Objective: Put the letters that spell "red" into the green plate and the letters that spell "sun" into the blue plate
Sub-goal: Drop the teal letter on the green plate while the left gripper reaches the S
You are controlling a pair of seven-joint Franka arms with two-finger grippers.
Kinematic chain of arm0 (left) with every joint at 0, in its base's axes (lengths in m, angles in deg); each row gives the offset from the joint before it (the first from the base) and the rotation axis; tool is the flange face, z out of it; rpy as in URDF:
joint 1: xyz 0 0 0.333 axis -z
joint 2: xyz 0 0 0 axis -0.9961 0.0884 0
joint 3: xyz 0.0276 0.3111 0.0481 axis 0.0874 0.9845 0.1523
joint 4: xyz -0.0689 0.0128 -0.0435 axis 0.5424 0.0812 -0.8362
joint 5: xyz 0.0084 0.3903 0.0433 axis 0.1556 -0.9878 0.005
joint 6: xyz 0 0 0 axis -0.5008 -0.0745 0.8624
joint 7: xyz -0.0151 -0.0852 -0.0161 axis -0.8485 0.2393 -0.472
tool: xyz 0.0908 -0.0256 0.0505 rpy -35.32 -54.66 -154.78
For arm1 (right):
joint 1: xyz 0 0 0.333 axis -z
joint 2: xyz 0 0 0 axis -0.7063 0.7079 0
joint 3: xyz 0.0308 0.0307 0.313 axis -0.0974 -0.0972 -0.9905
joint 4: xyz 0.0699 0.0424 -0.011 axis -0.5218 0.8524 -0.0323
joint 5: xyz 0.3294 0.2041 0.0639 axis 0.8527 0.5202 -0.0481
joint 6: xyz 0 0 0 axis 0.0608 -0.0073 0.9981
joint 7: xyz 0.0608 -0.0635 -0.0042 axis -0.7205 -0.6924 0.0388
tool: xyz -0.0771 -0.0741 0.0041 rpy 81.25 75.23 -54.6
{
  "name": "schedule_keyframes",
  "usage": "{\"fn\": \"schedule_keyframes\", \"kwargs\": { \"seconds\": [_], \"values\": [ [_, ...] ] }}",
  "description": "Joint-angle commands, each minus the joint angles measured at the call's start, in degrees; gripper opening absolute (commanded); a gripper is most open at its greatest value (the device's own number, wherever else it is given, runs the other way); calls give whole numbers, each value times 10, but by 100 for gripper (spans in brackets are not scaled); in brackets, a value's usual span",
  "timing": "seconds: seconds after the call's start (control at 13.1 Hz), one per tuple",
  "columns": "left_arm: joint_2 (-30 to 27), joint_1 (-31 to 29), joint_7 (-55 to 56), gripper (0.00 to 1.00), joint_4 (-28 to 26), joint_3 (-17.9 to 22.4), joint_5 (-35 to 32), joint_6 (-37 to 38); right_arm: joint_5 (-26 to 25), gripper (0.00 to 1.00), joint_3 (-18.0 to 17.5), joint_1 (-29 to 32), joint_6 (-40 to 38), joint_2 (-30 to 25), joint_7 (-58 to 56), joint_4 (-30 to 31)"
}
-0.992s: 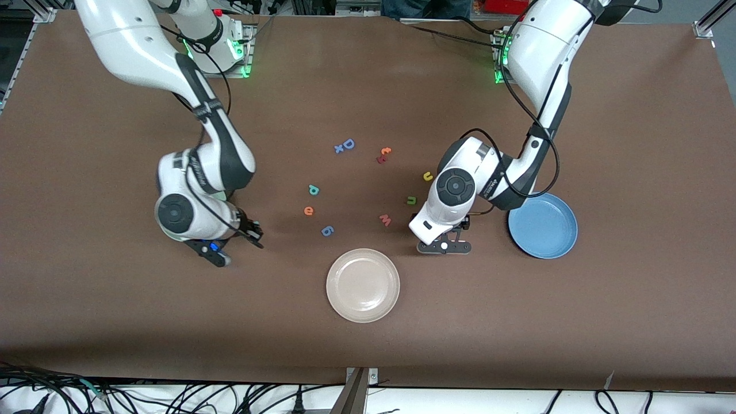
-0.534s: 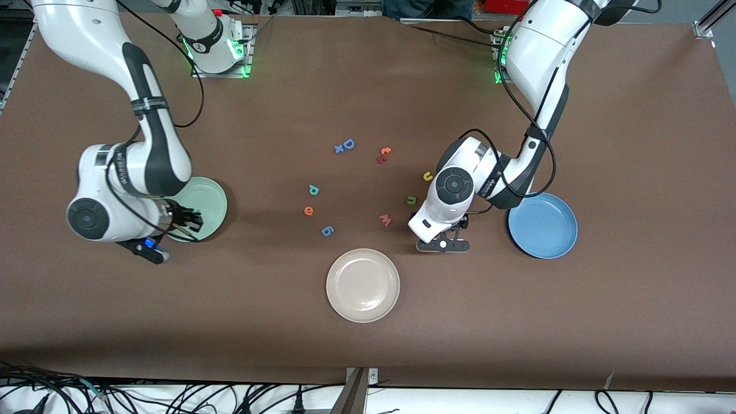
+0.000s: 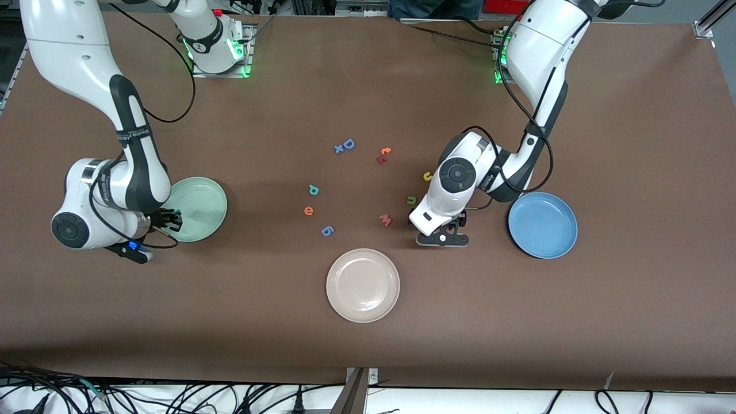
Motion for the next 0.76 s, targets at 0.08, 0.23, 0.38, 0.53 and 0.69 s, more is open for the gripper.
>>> {"fn": "schedule_keyframes", "kwargs": {
  "seconds": [0.08,0.23,0.38,0.53,0.69],
  "values": [
    [-50,1,12,98,-73,-1,-19,-37,13,7,-3,-1,13,5,-12,11],
    [-53,1,12,98,-98,-1,-19,-75,13,61,-4,-1,9,1,-12,11],
    [-52,2,12,98,-98,-1,-19,-78,13,86,-8,-1,0,-14,-5,10],
    [-52,2,12,98,-98,-1,-19,-78,31,88,-27,-2,-35,-41,24,3],
    [-49,2,12,98,-99,-1,-19,-83,50,88,-52,-10,-37,-60,74,2]
  ]
}}
